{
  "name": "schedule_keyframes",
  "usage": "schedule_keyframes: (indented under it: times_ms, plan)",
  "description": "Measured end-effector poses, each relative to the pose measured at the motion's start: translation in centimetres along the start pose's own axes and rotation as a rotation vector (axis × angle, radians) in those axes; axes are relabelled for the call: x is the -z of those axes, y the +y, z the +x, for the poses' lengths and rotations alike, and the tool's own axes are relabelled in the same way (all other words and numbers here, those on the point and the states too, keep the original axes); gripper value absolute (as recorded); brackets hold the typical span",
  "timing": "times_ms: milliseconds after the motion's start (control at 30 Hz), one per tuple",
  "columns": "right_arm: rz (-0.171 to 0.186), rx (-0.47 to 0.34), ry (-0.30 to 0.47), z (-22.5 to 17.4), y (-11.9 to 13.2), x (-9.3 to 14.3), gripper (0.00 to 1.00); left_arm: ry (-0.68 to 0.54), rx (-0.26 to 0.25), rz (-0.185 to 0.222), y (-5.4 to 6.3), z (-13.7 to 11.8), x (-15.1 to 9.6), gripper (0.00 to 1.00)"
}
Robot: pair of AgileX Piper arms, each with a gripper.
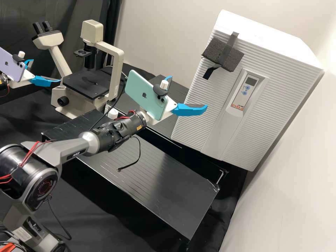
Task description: Open the incubator door.
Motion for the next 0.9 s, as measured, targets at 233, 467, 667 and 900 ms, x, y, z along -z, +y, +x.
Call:
schedule_keyframes:
  times_ms: [233,467,667,900]
  plan:
    - [-0.022,-0.044,-0.046,1.1,0.7,1.0,1.0,0.0,0.0,0.0,0.0,0.0,0.0,1.0]
    - [-0.071,-0.03,-0.087,2.4,-0.2,0.8,1.0,0.0,0.0,0.0,0.0,0.0,0.0,1.0]
    - [-0.068,-0.002,-0.113,2.8,-0.9,0.3,1.0,0.0,0.0,0.0,0.0,0.0,0.0,1.0]
    - [-0.066,0.01,-0.12,2.9,-1.1,0.2,0.0,0.0,0.0,0.0,0.0,0.0,0.0,1.0]
